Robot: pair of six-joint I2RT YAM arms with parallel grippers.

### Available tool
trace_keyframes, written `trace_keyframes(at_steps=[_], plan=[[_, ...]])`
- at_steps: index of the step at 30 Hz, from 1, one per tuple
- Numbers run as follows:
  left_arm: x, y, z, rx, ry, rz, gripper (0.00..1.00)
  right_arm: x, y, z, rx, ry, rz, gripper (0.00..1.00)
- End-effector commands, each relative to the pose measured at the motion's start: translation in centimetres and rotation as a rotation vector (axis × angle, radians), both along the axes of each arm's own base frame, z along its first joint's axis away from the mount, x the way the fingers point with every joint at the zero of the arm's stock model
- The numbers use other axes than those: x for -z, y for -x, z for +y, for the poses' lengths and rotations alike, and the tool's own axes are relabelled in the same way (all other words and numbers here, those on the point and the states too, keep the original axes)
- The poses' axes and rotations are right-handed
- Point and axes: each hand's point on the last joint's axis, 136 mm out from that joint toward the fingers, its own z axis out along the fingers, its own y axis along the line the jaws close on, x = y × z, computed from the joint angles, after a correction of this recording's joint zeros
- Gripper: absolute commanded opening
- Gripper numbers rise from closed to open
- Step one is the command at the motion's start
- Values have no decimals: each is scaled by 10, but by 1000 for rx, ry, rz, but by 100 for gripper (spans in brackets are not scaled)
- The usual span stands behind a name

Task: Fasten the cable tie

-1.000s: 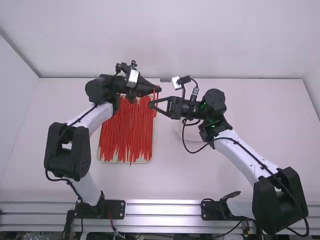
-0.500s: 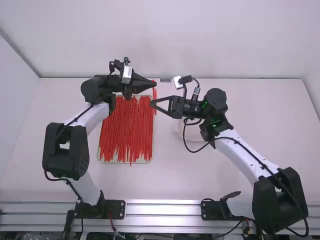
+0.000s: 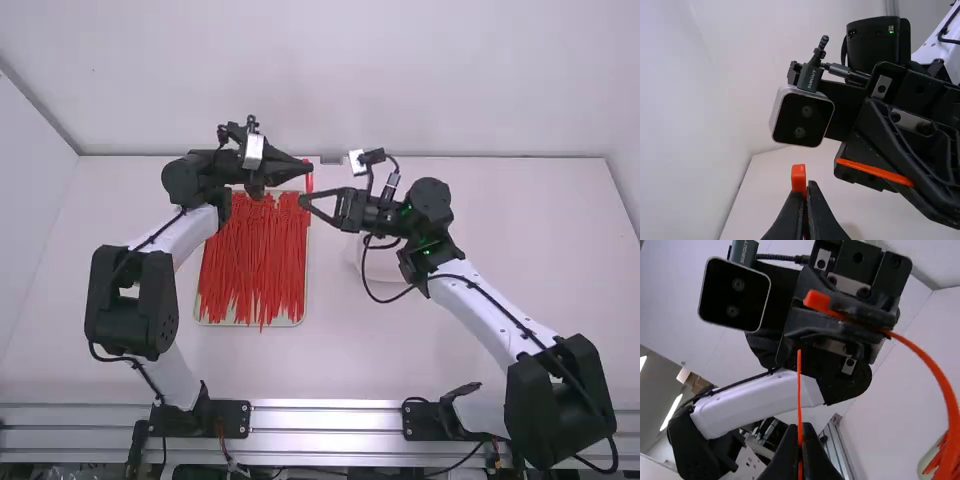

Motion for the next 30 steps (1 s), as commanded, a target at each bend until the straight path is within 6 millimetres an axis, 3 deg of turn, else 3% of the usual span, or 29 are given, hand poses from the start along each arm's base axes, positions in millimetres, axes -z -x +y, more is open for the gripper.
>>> trace_keyframes(at_steps=[1, 30], plan=[[2, 4, -5, 13, -2, -28, 1, -4, -1, 0, 20, -11, 0, 0], [7, 7, -11, 25, 1, -43, 1, -3, -9, -2, 62, -14, 10, 0]])
